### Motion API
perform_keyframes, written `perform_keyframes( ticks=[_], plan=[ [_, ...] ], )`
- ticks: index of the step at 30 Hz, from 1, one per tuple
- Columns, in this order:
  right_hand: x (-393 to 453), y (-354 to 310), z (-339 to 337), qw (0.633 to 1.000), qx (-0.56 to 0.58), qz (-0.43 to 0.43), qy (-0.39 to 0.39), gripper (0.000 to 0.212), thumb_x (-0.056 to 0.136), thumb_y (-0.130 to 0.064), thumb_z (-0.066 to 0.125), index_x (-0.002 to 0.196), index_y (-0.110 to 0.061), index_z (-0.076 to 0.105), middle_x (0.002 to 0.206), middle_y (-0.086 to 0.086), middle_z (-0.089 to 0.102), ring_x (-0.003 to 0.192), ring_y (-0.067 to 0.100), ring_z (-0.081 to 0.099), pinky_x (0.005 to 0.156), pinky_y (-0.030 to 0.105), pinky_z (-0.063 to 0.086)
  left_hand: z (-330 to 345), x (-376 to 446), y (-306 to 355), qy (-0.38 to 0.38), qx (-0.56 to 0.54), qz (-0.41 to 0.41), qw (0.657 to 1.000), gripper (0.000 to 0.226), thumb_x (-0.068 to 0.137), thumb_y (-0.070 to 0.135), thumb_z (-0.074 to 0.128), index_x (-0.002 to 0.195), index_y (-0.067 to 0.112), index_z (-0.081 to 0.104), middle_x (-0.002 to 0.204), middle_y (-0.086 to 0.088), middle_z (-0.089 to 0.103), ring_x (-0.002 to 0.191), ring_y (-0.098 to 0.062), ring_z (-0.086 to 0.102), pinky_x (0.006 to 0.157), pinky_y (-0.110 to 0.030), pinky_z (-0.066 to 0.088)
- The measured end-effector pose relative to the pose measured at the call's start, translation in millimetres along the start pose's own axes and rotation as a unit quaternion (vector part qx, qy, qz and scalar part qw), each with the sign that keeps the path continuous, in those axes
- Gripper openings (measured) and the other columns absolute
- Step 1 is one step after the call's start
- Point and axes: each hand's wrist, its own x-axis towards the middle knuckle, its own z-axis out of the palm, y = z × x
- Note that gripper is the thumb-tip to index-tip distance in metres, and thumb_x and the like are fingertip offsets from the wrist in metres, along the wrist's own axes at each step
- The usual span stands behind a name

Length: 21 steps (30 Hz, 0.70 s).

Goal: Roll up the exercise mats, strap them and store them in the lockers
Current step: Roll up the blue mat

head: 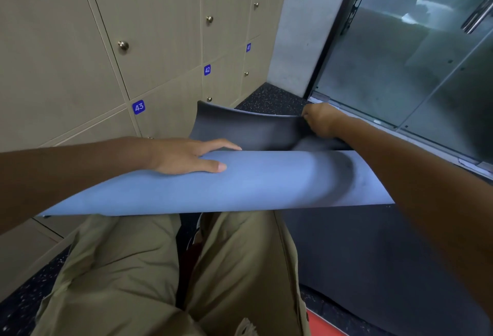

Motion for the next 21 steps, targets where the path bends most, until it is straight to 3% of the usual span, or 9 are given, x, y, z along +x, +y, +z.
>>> perform_keyframes(
  ticks=[4, 8, 10, 12, 14, 17, 21],
  plan=[
    [-5, 1, -3, 1.0, 0.003, -0.013, 0.003, 0.022, 0.104, -0.009, 0.043, 0.114, -0.006, 0.062, 0.119, 0.019, 0.065, 0.105, 0.038, 0.061, 0.09, 0.044, 0.05, -1, 11, -11, 0.054, 0.009, 0.008, 0.998, 0.04, 0.098, 0.063, 0.047, 0.137, 0.065, 0.037, 0.133, 0.014, 0.041, 0.13, -0.003, 0.041, 0.113, -0.031, 0.029],
    [-15, 6, -2, 1.0, 0.014, -0.014, -0.003, 0.027, 0.107, -0.013, 0.039, 0.121, -0.008, 0.061, 0.124, 0.016, 0.064, 0.11, 0.036, 0.059, 0.091, 0.039, 0.046, 5, 15, -20, 0.183, 0.069, 0.062, 0.979, 0.036, 0.096, 0.06, 0.042, 0.128, 0.048, 0.053, 0.119, 0.01, 0.046, 0.116, -0.012, 0.048, 0.104, -0.038, 0.04],
    [-19, 11, -3, 1.0, 0.023, -0.02, -0.001, 0.027, 0.108, -0.016, 0.038, 0.122, -0.01, 0.06, 0.126, 0.015, 0.063, 0.111, 0.035, 0.058, 0.09, 0.037, 0.044, 12, 16, -20, 0.261, 0.117, 0.069, 0.956, 0.044, 0.097, 0.061, 0.036, 0.124, 0.038, 0.062, 0.114, 0.01, 0.054, 0.109, -0.014, 0.054, 0.094, -0.041, 0.047],
    [-23, 14, -4, 0.999, 0.027, -0.028, -0.001, 0.027, 0.108, -0.018, 0.038, 0.122, -0.01, 0.059, 0.127, 0.015, 0.063, 0.112, 0.034, 0.057, 0.089, 0.035, 0.043, 22, 15, -15, 0.313, 0.151, 0.06, 0.936, 0.068, 0.093, 0.076, 0.027, 0.123, 0.032, 0.068, 0.112, 0.011, 0.061, 0.104, -0.015, 0.06, 0.085, -0.037, 0.048],
    [-27, 15, -6, 0.999, 0.027, -0.029, -0.003, 0.027, 0.108, -0.018, 0.038, 0.123, -0.01, 0.059, 0.127, 0.016, 0.062, 0.112, 0.034, 0.057, 0.087, 0.033, 0.04, 32, 10, -11, 0.325, 0.189, 0.042, 0.925, 0.097, 0.08, 0.095, 0.017, 0.13, 0.03, 0.069, 0.114, 0.013, 0.062, 0.103, -0.014, 0.06, 0.081, -0.033, 0.046],
    [-32, 17, -10, 0.999, 0.031, -0.033, 0.0, 0.027, 0.108, -0.018, 0.039, 0.123, -0.011, 0.06, 0.128, 0.015, 0.063, 0.113, 0.033, 0.057, 0.086, 0.032, 0.039, 44, 3, -14, 0.31, 0.284, 0.034, 0.907, 0.115, 0.065, 0.101, 0.031, 0.146, 0.024, 0.055, 0.122, 0.01, 0.059, 0.106, -0.018, 0.059, 0.084, -0.033, 0.049],
    [-40, 18, -14, 0.998, 0.041, -0.044, 0.002, 0.024, 0.108, -0.017, 0.04, 0.121, -0.014, 0.06, 0.123, 0.012, 0.064, 0.1, 0.027, 0.054, 0.085, 0.032, 0.04, 32, 7, -16, 0.233, 0.249, -0.016, 0.94, 0.123, 0.06, 0.103, 0.027, 0.157, 0.028, 0.038, 0.134, 0.012, 0.051, 0.12, -0.015, 0.051, 0.09, -0.026, 0.037]
  ],
)
